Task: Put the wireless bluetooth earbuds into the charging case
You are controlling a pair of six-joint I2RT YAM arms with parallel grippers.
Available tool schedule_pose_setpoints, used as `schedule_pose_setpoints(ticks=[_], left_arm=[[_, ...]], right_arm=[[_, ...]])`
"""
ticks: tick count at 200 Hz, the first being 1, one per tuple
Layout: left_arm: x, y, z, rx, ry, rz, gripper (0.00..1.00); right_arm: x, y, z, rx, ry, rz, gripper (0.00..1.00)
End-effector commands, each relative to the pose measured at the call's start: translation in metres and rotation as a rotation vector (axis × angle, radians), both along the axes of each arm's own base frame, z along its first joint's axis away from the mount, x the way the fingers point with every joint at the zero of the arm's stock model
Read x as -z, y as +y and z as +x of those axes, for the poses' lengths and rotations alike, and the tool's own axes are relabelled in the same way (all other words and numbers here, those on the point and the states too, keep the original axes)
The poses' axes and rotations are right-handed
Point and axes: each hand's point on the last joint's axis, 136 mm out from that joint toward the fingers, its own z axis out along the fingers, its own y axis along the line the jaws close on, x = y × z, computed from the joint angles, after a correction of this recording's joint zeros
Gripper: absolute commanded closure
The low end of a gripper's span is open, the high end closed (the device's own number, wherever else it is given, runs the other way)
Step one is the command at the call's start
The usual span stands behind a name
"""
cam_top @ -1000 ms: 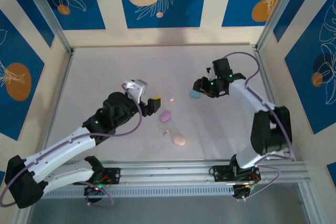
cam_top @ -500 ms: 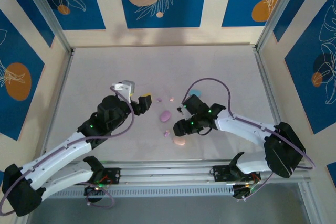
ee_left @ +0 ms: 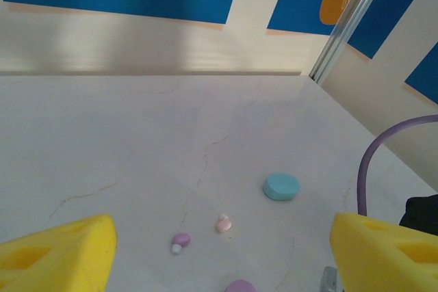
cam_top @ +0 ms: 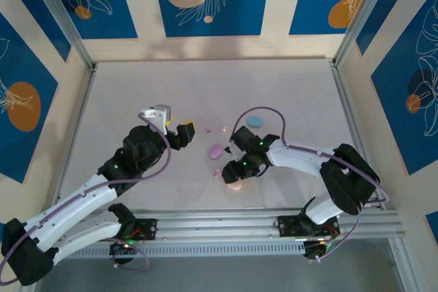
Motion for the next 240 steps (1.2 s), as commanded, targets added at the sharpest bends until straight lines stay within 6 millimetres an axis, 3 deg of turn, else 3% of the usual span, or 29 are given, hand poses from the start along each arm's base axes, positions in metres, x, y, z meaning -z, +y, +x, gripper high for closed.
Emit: schedule_pose_setpoints(ticks=[1, 56, 105, 172, 240], left_arm=[[0.005, 0.001, 0.002, -0.001, 0.019, -0.01, 0.19], [0.007, 0.0, 0.003, -0.002, 0.022, -0.019, 0.19], [0.006, 0.003, 0.002, -0.006, 0.022, -0.027, 0.19], [0.005, 0.009, 0.0, -0.026, 0.016, -0.034, 0.19], [0.007, 0.01, 0.0, -0.026, 0.02, -0.039, 0.19]], right_arm=[[-0.003, 0.007, -0.01, -0.02, 0.036, 0.035, 0.42], [0.005, -0.002, -0.023, -0.025, 0.017, -0.06, 0.42], [0.013, -0.014, -0.018, -0.078, -0.12, -0.216, 0.42], [0.007, 0.004, -0.021, -0.185, -0.196, -0.198, 0.42], [0.015, 0.007, -0.019, -0.209, -0.217, -0.231, 0.41]])
